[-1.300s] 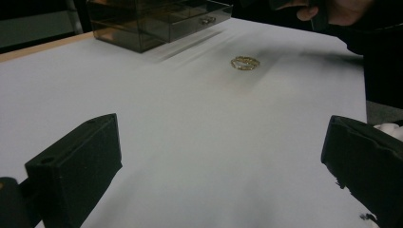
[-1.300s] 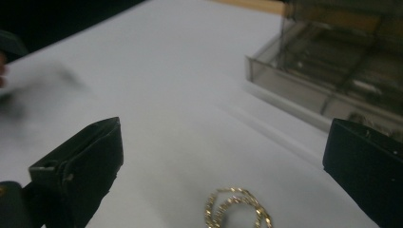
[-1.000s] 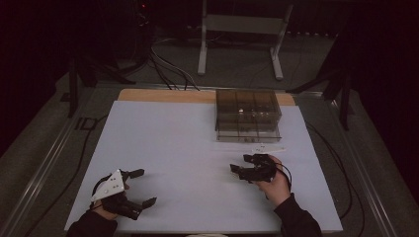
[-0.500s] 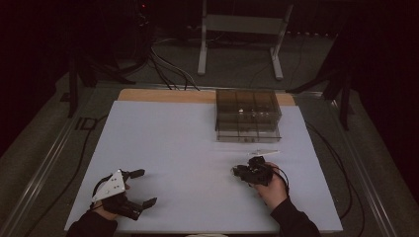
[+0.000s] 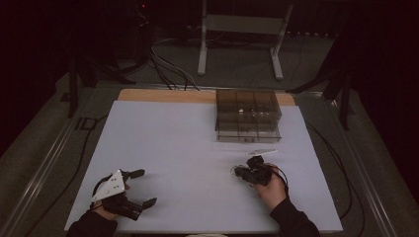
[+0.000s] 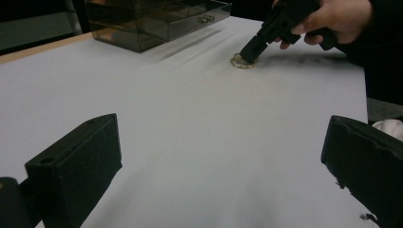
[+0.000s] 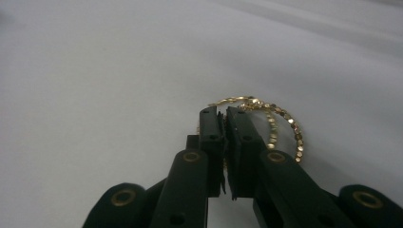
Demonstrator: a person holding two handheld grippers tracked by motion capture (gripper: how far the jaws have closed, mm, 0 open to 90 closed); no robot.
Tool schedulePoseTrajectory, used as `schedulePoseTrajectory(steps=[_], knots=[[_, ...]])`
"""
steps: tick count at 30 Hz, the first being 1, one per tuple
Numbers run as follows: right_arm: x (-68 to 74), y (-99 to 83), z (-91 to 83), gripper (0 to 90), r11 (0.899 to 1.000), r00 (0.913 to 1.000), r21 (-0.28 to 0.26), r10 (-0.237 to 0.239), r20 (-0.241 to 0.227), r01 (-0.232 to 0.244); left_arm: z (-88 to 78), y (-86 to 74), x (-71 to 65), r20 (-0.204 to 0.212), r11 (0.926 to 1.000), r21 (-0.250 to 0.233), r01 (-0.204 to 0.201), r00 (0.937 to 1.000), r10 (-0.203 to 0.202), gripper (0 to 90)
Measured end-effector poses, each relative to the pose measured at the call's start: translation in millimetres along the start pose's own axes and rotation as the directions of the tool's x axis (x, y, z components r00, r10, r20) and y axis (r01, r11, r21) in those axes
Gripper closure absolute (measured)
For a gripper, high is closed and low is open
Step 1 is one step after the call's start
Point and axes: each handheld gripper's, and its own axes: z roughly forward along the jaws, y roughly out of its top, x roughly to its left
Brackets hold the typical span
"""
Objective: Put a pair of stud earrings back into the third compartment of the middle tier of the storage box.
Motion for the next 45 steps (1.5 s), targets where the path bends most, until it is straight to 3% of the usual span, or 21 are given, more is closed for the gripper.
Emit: schedulePoseTrajectory(steps=[23, 28, 36, 45], knots=[[19.2, 10.7, -40.7, 86.2, 0.991, 0.9966, -0.103, -0.083, 0.005, 0.083, 0.7, 0.6, -0.1, 0.005, 1.0000, -0.004, -0.001, 1.0000, 0.001, 0.6], [18.2, 16.4, -49.5, 86.2, 0.988, 0.9959, -0.127, -0.090, 0.004, 0.090, 1.6, 0.4, -0.1, 0.005, 1.0000, -0.001, -0.002, 1.0000, 0.002, 0.6], [15.1, 31.8, -65.1, 86.2, 0.977, 0.9914, -0.170, -0.123, 0.044, 0.129, 1.5, 0.9, 0.3, 0.009, 1.0000, -0.008, 0.004, 0.9999, -0.004, 0.6], [7.0, 47.0, -77.1, 86.3, 0.969, 0.9891, -0.204, -0.123, 0.081, 0.137, 1.3, 0.8, 0.2, 0.006, 1.0000, -0.006, -0.001, 1.0000, 0.001, 0.6]])
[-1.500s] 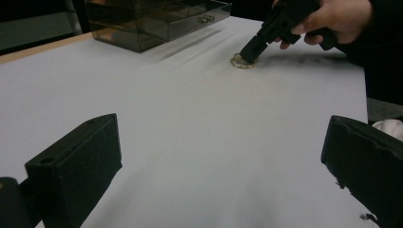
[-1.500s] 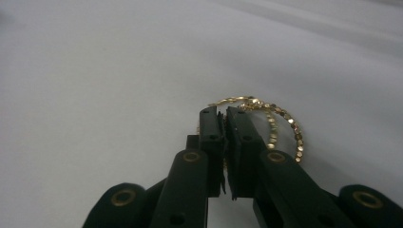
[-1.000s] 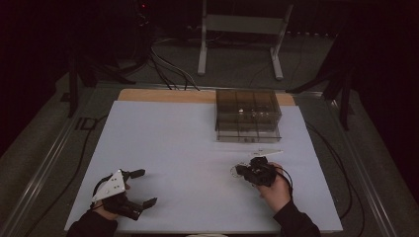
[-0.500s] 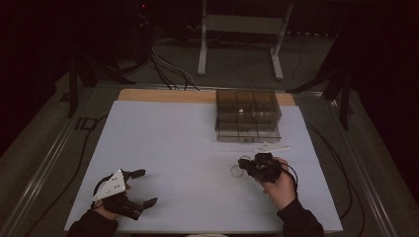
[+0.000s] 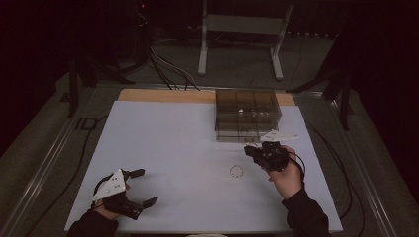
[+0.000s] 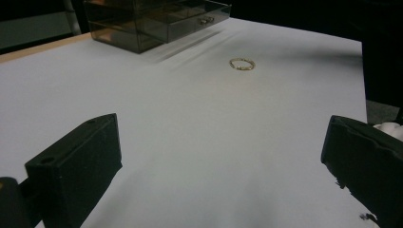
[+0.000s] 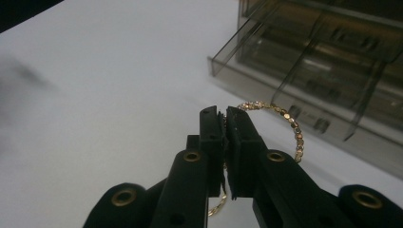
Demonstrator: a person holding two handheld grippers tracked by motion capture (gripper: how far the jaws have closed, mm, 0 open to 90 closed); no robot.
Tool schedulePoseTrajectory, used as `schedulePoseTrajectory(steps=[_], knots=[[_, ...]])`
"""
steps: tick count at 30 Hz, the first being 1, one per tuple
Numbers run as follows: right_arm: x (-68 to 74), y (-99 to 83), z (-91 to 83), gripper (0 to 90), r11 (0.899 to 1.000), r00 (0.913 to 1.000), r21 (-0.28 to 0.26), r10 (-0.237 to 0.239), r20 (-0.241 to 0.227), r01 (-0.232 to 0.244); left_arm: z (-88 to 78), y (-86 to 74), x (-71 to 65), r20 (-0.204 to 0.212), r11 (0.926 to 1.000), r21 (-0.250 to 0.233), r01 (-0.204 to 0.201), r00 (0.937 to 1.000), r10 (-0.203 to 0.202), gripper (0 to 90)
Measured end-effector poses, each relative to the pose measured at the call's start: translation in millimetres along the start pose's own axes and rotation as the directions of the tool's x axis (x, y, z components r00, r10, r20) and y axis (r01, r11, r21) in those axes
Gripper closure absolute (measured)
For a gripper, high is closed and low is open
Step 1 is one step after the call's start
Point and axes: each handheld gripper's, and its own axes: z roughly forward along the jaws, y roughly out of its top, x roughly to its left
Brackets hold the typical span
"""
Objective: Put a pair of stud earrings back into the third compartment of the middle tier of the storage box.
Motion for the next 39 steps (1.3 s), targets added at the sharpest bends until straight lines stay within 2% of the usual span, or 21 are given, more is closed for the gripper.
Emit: schedulePoseTrajectory(steps=[11, 26, 39], knots=[[-14.0, 15.4, -2.4, 86.2, 1.000, 0.9991, -0.006, -0.013, 0.041, 0.013, -0.4, 0.1, 0.3, 0.000, 1.0000, -0.004, -0.001, 1.0000, 0.001, 0.6], [-44.1, 28.7, -1.7, 86.2, 1.000, 0.9951, -0.012, 0.022, 0.097, -0.021, -0.4, 0.7, 0.1, 0.004, 1.0000, -0.006, 0.003, 1.0000, -0.003, 0.6], [-76.2, 40.4, 6.5, 86.1, 0.999, 0.9845, 0.001, 0.050, 0.168, -0.051, -0.1, 1.2, -0.4, 0.006, 1.0000, -0.006, -0.004, 1.0000, 0.004, 0.6]])
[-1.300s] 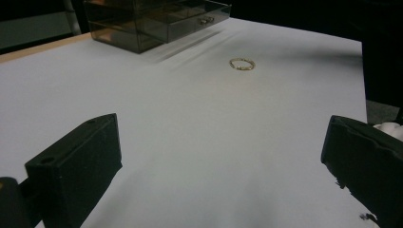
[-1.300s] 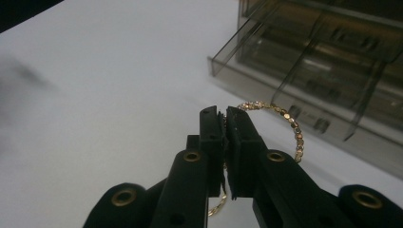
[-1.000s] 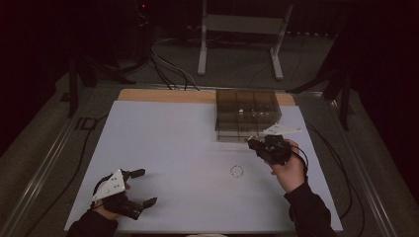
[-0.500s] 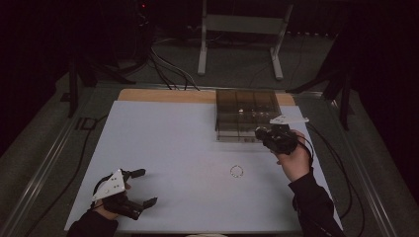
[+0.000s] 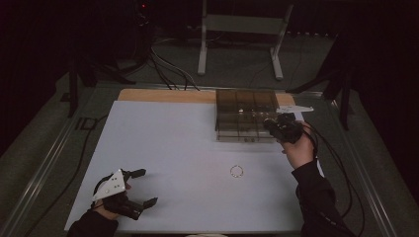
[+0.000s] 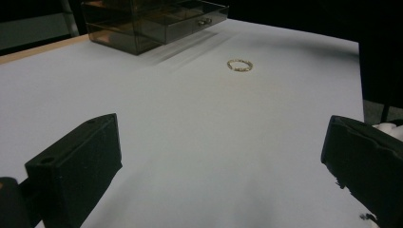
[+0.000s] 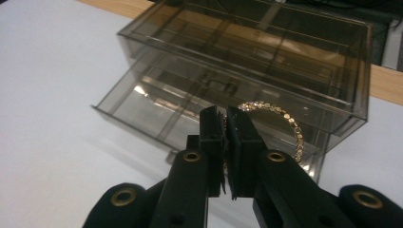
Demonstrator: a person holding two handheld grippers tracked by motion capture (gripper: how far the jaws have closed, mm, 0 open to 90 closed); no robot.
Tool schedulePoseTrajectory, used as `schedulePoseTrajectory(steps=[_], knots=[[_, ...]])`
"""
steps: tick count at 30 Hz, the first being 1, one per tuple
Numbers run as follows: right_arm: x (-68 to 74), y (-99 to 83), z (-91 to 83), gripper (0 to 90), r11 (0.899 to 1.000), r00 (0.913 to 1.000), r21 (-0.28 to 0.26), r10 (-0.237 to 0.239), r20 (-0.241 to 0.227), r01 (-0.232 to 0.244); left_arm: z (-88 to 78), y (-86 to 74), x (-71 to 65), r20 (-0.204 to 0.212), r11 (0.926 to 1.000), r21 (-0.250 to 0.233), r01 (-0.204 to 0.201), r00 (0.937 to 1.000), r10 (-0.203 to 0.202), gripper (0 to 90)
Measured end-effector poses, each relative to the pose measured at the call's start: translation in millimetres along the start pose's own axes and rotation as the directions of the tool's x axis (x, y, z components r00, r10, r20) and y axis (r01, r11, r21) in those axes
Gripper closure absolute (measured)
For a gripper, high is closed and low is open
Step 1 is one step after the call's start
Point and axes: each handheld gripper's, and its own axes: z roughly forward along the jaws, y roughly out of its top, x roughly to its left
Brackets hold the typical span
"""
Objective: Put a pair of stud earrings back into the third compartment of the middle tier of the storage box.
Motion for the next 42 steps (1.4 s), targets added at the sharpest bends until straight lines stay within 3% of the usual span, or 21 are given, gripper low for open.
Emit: schedulePoseTrajectory(steps=[10, 21, 27, 30, 31, 32, 37, 38, 42], knots=[[-22.8, -4.5, 27.2, 86.1, 0.997, 0.9982, 0.051, 0.053, 0.028, -0.054, 0.1, -0.3, 0.3, 0.004, 1.0000, 0.001, 0.005, 1.0000, -0.005, 0.6], [-32.3, -17.8, 56.2, 85.8, 0.988, 0.9948, 0.115, 0.096, 0.036, -0.099, -0.7, -0.1, -0.1, 0.005, 1.0000, -0.003, 0.003, 1.0000, -0.003, 0.6], [-35.7, -23.3, 62.7, 85.1, 0.985, 0.9934, 0.132, 0.106, 0.043, -0.111, -0.8, -0.5, 0.8, 0.006, 1.0000, -0.006, 0.008, 1.0000, -0.007, 0.6], [-36.9, -24.0, 63.8, 70.8, 0.985, 0.9939, 0.132, 0.103, 0.038, -0.107, -1.2, 0.0, 0.8, 0.004, 0.9999, -0.014, 0.005, 1.0000, -0.005, 0.6], [-36.9, -24.0, 63.8, 70.8, 0.985, 0.9939, 0.132, 0.103, 0.038, -0.107, -1.2, 0.0, 0.8, 0.004, 0.9999, -0.014, 0.005, 1.0000, -0.005, 0.6], [-37.2, -22.0, 61.1, 61.4, 0.986, 0.9934, 0.122, 0.111, 0.026, -0.114, -1.2, -0.5, 1.2, 0.005, 0.9999, -0.009, 0.006, 1.0000, -0.006, 0.6], [-33.9, -16.7, 52.3, 54.8, 0.989, 0.9931, 0.092, 0.117, 0.000, -0.117, -0.8, 0.1, 0.6, 0.005, 0.9999, -0.011, 0.005, 1.0000, -0.005, 0.6], [-30.3, -13.5, 46.5, 44.0, 0.991, 0.9931, 0.070, 0.115, -0.024, -0.113, -0.6, -0.2, 1.2, 0.005, 0.9999, -0.009, 0.008, 1.0000, -0.008, 0.6], [-21.1, -9.2, 37.6, 25.6, 0.996, 0.9944, 0.047, 0.083, -0.066, -0.080, -0.6, -0.1, 0.7, 0.007, 1.0000, -0.007, 0.003, 1.0000, -0.003, 0.6]])
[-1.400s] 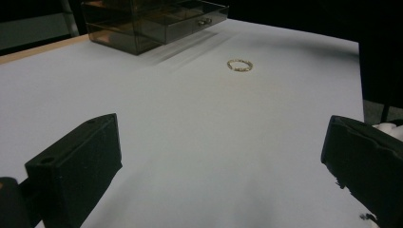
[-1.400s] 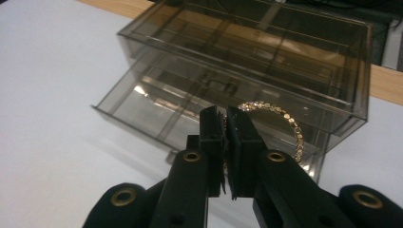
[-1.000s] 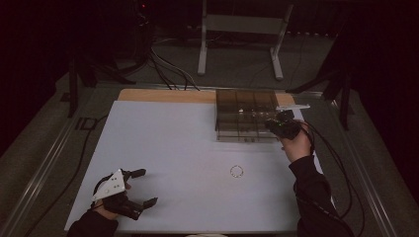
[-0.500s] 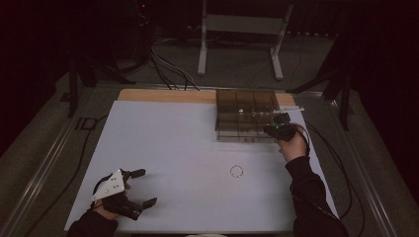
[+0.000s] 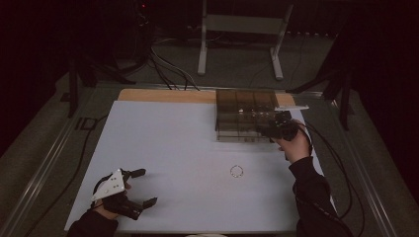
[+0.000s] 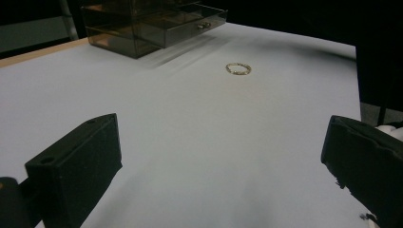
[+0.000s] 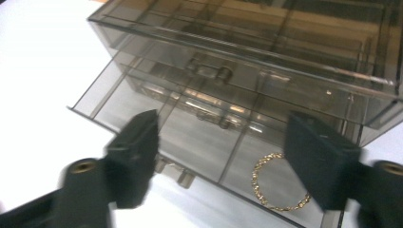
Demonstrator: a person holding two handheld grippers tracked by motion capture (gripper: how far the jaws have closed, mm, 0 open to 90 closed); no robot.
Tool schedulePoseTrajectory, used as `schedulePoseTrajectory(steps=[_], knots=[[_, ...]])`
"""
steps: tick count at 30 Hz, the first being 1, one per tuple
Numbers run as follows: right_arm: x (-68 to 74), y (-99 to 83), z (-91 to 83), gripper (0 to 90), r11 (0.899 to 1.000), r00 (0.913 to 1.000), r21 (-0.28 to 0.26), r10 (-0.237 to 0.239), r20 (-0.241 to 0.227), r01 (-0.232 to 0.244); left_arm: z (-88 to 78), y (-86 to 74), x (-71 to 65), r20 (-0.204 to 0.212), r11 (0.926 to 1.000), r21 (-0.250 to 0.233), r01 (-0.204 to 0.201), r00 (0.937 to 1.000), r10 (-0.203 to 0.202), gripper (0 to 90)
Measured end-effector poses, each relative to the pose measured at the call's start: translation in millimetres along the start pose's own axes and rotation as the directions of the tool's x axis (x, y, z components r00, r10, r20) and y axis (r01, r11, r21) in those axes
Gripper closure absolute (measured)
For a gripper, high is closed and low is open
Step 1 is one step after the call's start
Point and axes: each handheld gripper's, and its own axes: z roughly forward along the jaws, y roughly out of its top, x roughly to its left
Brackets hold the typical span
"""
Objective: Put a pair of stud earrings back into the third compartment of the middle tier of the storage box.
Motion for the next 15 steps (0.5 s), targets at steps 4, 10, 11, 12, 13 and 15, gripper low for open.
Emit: schedulePoseTrajectory(steps=[4, 10, 11, 12, 13, 15], knots=[[10.3, -0.4, -7.7, 10.9, 0.999, 0.9984, -0.017, -0.041, -0.040, 0.041, -0.2, 0.1, 0.2, -0.001, 1.0000, -0.001, 0.001, 1.0000, -0.001, 0.6], [28.7, -1.5, -21.7, 6.6, 0.996, 0.9925, -0.054, -0.077, -0.095, 0.072, 0.0, 0.2, 0.0, 0.001, 1.0000, -0.004, 0.003, 1.0000, -0.003, 0.6], [32.2, -1.9, -24.4, 5.0, 0.995, 0.9912, -0.064, -0.084, -0.103, 0.077, -0.1, 0.2, -0.2, 0.003, 1.0000, -0.004, 0.001, 1.0000, -0.001, 0.6], [35.5, -2.5, -26.6, 2.5, 0.994, 0.9892, -0.071, -0.093, -0.113, 0.086, 0.0, 0.1, -0.3, 0.004, 1.0000, -0.002, 0.001, 1.0000, -0.001, 0.6], [35.5, -2.5, -26.6, 2.5, 0.994, 0.9892, -0.071, -0.093, -0.113, 0.086, 0.1, -0.1, 0.0, 0.005, 1.0000, 0.000, 0.002, 1.0000, -0.002, 0.6], [42.5, -5.0, -30.1, 1.8, 0.991, 0.9857, -0.087, -0.115, -0.124, 0.104, 0.4, 0.1, 0.3, 0.006, 1.0000, 0.000, 0.003, 1.0000, -0.003, 0.6]])
